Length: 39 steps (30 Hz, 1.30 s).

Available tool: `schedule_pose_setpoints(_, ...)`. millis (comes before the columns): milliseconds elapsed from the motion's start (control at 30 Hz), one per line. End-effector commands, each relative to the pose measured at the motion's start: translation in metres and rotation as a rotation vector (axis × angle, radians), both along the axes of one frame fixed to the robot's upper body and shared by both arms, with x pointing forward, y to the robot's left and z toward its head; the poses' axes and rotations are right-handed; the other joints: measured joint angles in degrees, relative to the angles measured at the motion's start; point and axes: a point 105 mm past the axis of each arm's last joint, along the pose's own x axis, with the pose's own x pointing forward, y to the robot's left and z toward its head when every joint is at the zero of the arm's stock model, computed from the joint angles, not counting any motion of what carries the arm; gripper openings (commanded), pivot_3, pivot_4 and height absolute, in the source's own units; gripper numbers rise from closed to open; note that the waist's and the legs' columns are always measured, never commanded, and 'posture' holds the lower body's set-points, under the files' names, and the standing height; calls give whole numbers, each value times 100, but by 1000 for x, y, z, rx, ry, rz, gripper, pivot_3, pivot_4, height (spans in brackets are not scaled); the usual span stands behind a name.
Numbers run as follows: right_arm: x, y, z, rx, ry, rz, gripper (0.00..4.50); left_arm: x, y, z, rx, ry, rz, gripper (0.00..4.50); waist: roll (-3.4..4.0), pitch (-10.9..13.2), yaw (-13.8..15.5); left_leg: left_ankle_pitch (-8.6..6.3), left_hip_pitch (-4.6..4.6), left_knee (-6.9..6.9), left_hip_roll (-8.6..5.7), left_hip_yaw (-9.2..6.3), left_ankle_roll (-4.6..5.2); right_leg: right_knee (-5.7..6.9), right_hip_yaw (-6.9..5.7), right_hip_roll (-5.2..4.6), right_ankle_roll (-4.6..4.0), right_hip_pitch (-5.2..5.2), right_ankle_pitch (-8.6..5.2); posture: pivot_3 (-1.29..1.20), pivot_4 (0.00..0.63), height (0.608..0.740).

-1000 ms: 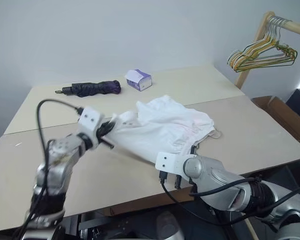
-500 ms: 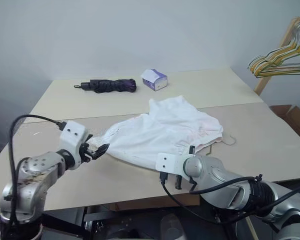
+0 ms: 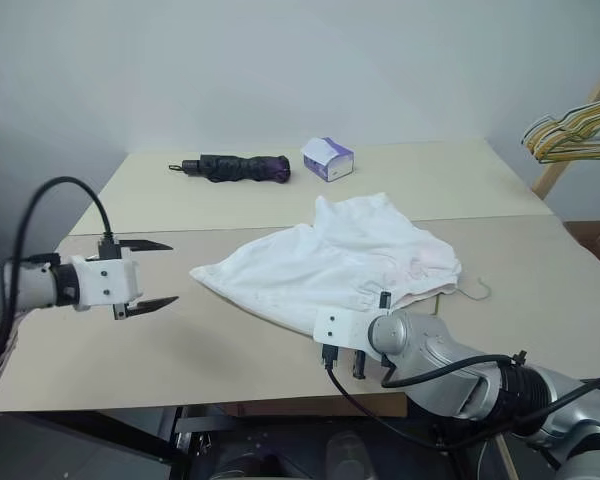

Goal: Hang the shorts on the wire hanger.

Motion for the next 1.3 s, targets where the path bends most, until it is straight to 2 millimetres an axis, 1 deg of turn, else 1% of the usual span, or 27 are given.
schedule_pose_setpoints(33,6,3,13,25,-60,10,0,13,-4,-20,128,-48,-106,4478,-2,-1,-9,1,0,-5,1,0,0,0,0,2,1,-3,0,-365,0,740)
schedule_pose_setpoints(133,5,1,14,28,-66,10,0,25,-6,-43,240,-60,-155,4478,-3,-2,-83,6,0,-8,-1,-1,1,7,-4,2,4,-8,-1,-387,0,740)
schedule_pose_setpoints(233,7,1,18,35,-82,5,0,40,-3,-63,331,-90,-143,4478,-7,-4,-243,22,0,-7,-7,-3,26,8,-8,1,13,-2,-1,-412,0,740)
schedule_pose_setpoints(267,7,1,19,37,-86,2,0,46,-3,-66,339,-104,-125,4478,-9,-5,-301,36,0,-6,-8,-4,47,9,-10,1,21,1,-3,-417,0,740)
schedule_pose_setpoints(300,7,0,19,38,-88,0,0,52,-4,-68,338,-126,-106,4478,-9,-5,-337,38,0,-6,-10,-6,47,9,-12,1,48,3,-14,-420,0,740)
schedule_pose_setpoints(367,6,-1,20,39,-89,-3,0,67,-11,-66,306,-180,-60,4478,-11,-7,-417,41,2,-4,-12,-9,48,10,-16,-1,83,9,-27,-427,0,740)
schedule_pose_setpoints(433,4,0,20,46,-86,0,0,79,-22,-65,288,-213,-46,4478,-14,-8,-493,43,4,-2,-17,-13,48,12,-21,-7,96,13,-29,-438,0,740)
schedule_pose_setpoints(500,2,1,22,56,-87,5,0,83,-31,-66,286,-220,-67,4078,-18,-10,-588,44,3,-1,-20,-14,50,11,-24,-10,103,13,-30,-446,0,740)
schedule_pose_setpoints(567,2,0,24,56,-91,6,0,84,-37,-71,296,-208,-91,3587,-19,-10,-691,46,1,-1,-25,-15,53,12,-26,-17,109,12,-32,-458,0,740)
schedule_pose_setpoints(667,3,-2,25,53,-97,4,0,86,-42,-73,290,-203,-97,2590,-21,-11,-862,49,0,-1,-29,-13,58,16,-26,-23,110,10,-32,-465,0,740)
schedule_pose_setpoints(767,2,-4,25,47,-97,4,0,85,-41,-75,291,-196,-102,1603,-27,-11,-969,50,1,2,-28,-13,60,30,-27,-23,115,6,-36,-471,0,740)
schedule_pose_setpoints(833,1,-5,25,44,-97,4,0,84,-40,-75,292,-190,-106,938,-27,-12,-1003,50,1,13,-28,-13,60,57,-28,-26,143,3,-52,-470,0,740)
schedule_pose_setpoints(933,2,-6,25,39,-98,10,0,81,-36,-72,290,-182,-118,34,-29,-12,-1057,49,2,20,-28,-14,59,66,-29,-28,151,3,-56,-467,0,740)
schedule_pose_setpoints(1000,3,-8,26,33,-101,15,0,78,-33,-67,276,-168,-130,34,-34,-10,-1080,49,1,23,-29,-14,59,65,-29,-30,152,4,-57,-462,0,740)
schedule_pose_setpoints(1067,5,-11,28,18,-109,22,0,68,-26,-64,280,-118,-169,34,-35,-10,-1101,49,1,23,-29,-14,60,68,-29,-30,157,2,-60,-457,0,740)
schedule_pose_setpoints(1200,7,-17,29,-6,-123,51,0,40,-9,-59,305,-18,-243,34,-32,-11,-1110,48,0,22,-26,-13,60,87,-27,-33,160,-11,-62,-440,0,740)
schedule_pose_setpoints(1267,7,-19,30,-14,-127,68,0,29,-5,-58,309,14,-261,34,-31,-11,-1106,48,1,22,-24,-12,59,90,-27,-32,160,-13,-62,-427,0,740)
schedule_pose_setpoints(1300,8,-20,31,-16,-139,99,0,17,0,-59,316,44,-276,34,-30,-11,-1097,48,1,22,-23,-12,59,91,-26,-32,160,-14,-62,-418,0,740)
